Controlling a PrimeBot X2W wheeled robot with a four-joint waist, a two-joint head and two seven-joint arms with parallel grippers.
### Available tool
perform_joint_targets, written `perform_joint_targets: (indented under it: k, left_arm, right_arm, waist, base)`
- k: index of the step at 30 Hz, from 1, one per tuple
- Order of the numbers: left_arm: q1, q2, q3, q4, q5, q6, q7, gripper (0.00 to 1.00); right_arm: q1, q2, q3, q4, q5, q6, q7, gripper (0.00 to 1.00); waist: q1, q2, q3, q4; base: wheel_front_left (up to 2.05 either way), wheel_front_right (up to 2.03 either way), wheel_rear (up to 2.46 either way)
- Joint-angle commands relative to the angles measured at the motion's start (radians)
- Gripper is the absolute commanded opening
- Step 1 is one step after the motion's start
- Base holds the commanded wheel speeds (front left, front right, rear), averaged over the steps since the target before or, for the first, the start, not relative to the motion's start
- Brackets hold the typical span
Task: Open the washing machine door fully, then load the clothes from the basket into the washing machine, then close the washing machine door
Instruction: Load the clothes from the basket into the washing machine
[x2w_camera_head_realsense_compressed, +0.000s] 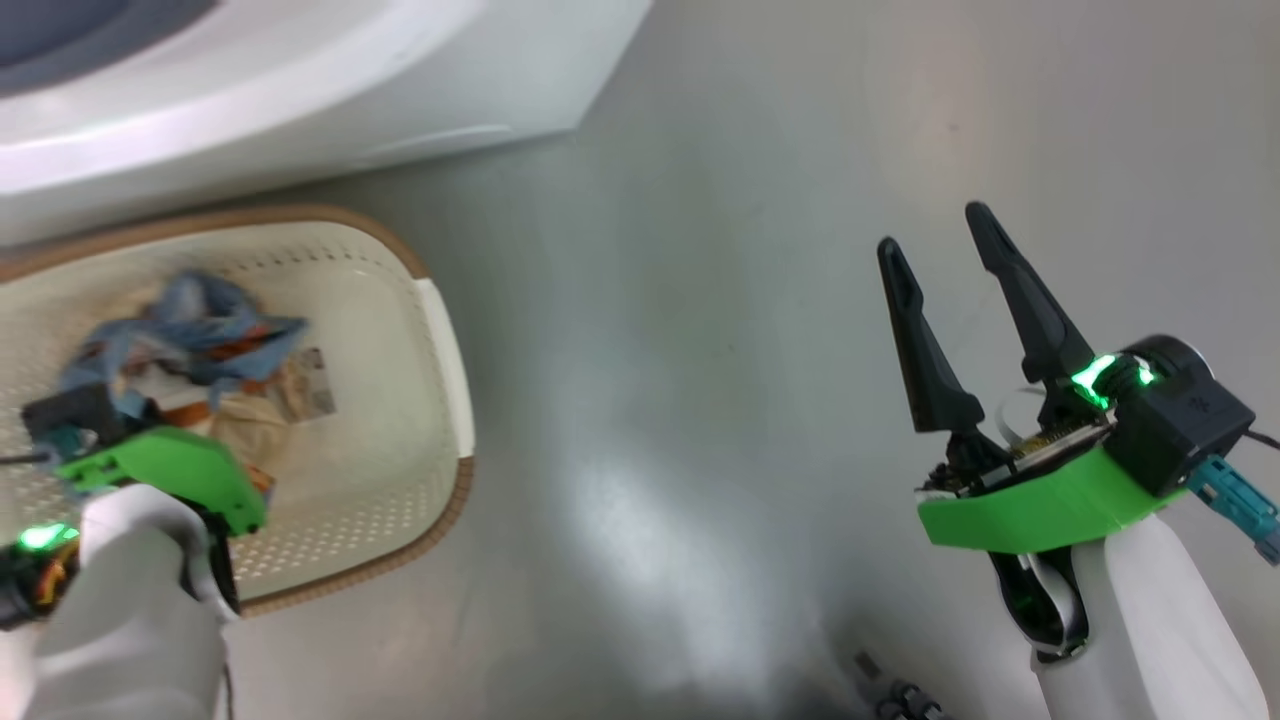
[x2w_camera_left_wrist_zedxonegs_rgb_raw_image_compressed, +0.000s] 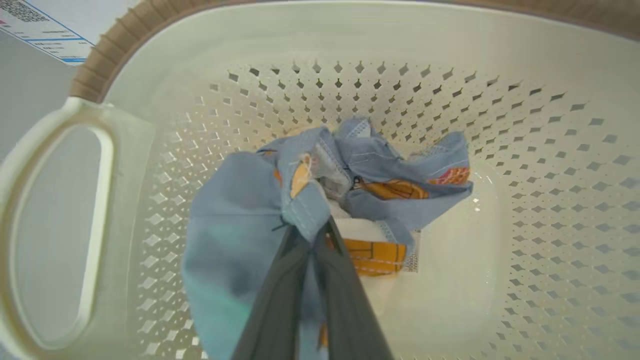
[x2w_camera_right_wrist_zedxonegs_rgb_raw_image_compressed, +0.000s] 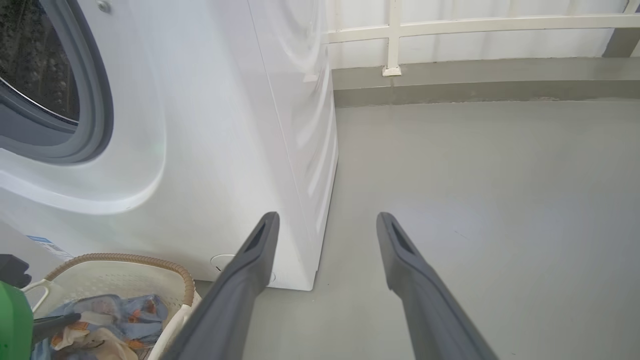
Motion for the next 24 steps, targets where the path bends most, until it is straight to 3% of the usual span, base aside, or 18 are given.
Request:
perform_joint_targets:
  k: [1, 6, 16, 24]
  left_arm:
    - [0.047, 0.024, 0.024, -0.019, -0.013, -0.007, -0.017, 0.0]
    - [0.099, -0.001, 0.04, -0.09, -0.007, -0.003, -0.028, 0.0]
    - [0.293, -0.035, 0.124, -0.399, 0.079, 0.036, -0.029, 0.0]
    - [0.418, -0.059, 0.176, -0.61, 0.157, 0.028, -0.029, 0.0]
  right_arm:
    - [0.046, -0.009, 0.013, -0.019, -0.006, 0.002, -0.007, 1.0]
    - [0.081, -0.023, 0.003, -0.013, -0.019, 0.002, -0.007, 1.0]
    - [0.155, -0.031, -0.012, 0.003, -0.038, 0.002, -0.007, 1.0]
    - [0.205, -0.026, -0.024, 0.019, -0.046, 0.002, -0.007, 1.0]
  waist:
    - [0.0, 0.0, -0.058, 0.047]
    - [0.0, 0.0, -0.123, 0.082]
    - [0.0, 0.0, -0.263, 0.13]
    - [0.0, 0.0, -0.362, 0.152]
  base:
    - [0.0, 0.0, 0.0]
    - [0.0, 0.0, 0.0]
    - [0.0, 0.0, 0.0]
    - [0.0, 0.0, 0.0]
